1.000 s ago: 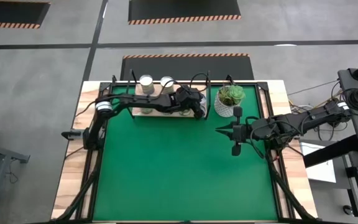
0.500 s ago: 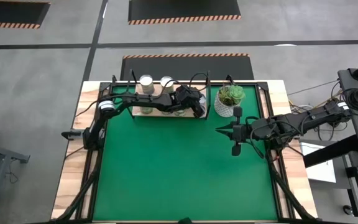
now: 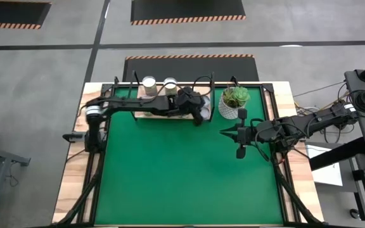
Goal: Pick and place cans onto a shelf
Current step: Adjust the cans on the shelf
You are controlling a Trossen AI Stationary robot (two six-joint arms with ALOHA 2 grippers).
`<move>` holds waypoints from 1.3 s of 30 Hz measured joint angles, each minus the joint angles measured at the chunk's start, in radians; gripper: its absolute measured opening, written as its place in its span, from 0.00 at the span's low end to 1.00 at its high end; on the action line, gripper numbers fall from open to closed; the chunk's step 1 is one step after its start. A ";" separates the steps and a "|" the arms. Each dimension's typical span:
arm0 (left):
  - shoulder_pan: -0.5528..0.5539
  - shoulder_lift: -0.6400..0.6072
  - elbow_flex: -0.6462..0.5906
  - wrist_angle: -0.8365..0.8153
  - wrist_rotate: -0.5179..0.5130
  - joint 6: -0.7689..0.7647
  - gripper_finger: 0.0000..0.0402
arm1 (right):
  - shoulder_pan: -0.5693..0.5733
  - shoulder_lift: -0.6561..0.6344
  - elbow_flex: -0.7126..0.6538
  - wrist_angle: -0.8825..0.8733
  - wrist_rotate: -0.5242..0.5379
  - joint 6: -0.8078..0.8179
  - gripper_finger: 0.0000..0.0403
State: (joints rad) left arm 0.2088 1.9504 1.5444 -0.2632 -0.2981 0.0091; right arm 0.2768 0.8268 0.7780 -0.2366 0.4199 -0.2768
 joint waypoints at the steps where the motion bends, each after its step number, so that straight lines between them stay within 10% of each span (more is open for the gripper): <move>1: -0.015 -0.028 0.000 -0.055 0.001 0.017 0.00 | 0.000 0.000 0.000 0.000 0.000 0.002 0.03; 7: -0.027 -0.110 -0.005 -0.349 -0.080 -0.014 0.00 | 0.000 0.000 0.000 0.003 0.000 0.005 0.03; 39: -0.006 0.006 -0.021 -0.301 -0.111 -0.075 0.00 | 0.000 0.000 0.000 0.000 0.000 0.006 0.03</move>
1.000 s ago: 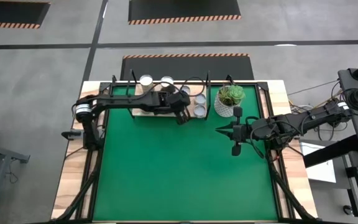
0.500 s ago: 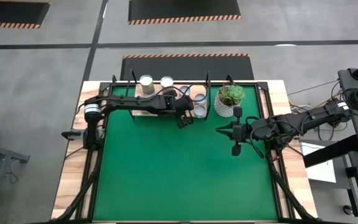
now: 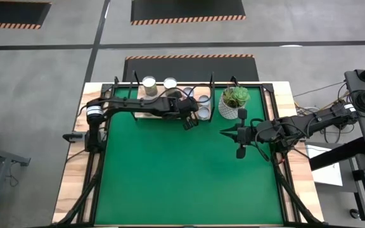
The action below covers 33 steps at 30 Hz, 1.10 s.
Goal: Pick and place cans onto a shelf
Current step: Adjust the cans on the shelf, then return to Home Position
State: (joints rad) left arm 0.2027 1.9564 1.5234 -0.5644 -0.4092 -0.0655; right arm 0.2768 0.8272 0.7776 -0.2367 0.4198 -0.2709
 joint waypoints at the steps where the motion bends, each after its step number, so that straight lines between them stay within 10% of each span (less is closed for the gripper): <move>1: -0.005 -0.008 0.000 0.000 -0.002 -0.004 0.00 | 0.000 0.000 0.000 0.000 0.000 -0.001 0.03; 9: -0.252 -0.225 -0.085 0.118 -0.146 0.082 0.00 | 0.000 0.000 -0.014 0.010 0.000 -0.013 0.03; 17: -0.686 -0.523 -0.633 0.649 0.041 0.260 0.00 | 0.000 0.000 -0.062 0.112 -0.010 -0.055 0.03; 21: -0.836 -0.700 -0.834 0.834 -0.023 0.337 0.00 | 0.000 0.000 -0.095 0.189 -0.038 -0.054 0.03; 33: -0.813 -1.314 -1.176 0.838 -0.085 0.266 0.00 | -0.018 -0.047 -0.249 0.404 -0.088 -0.036 0.03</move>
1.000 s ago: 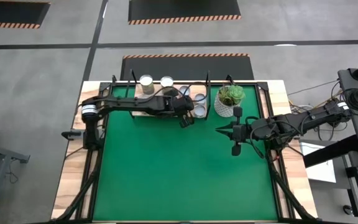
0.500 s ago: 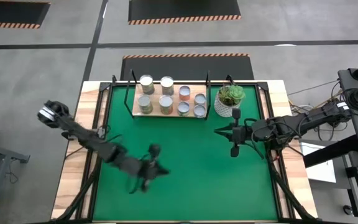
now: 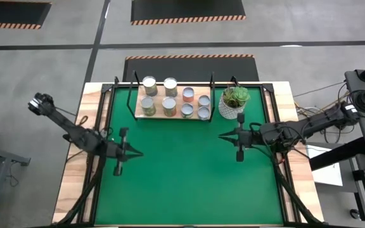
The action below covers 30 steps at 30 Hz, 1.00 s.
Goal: Pick and place cans onto a shelf
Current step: Return to Home Position
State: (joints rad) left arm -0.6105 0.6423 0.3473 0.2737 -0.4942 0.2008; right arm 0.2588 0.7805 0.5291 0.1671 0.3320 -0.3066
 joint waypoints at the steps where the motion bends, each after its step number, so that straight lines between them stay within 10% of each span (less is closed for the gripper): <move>1: 0.011 -0.039 -0.023 0.008 0.018 0.000 0.00 | -0.005 -0.008 -0.022 0.023 0.000 0.000 0.03; 30: 0.334 -0.294 -0.121 -0.122 0.164 -0.023 0.00 | -0.037 -0.519 -0.419 0.234 -0.026 -0.006 0.03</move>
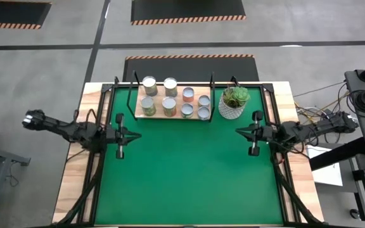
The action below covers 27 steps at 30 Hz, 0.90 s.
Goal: Pick and place cans onto a shelf
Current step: Return to Home Position
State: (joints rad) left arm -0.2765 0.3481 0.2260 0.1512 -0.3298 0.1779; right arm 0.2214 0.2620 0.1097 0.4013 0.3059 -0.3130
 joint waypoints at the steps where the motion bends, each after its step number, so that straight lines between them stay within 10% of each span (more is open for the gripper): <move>1: 0.016 -0.005 0.000 -0.006 0.000 -0.003 0.00 | 0.000 -0.018 -0.002 -0.010 0.000 -0.001 0.03; 27: 0.166 -0.095 -0.158 -0.015 0.172 -0.136 0.00 | 0.000 -0.261 -0.046 -0.269 -0.022 -0.004 0.03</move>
State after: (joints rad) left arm -0.1108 0.2529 0.0684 0.1362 -0.1578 0.0420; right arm 0.2217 0.0006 0.0634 0.1324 0.2841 -0.3167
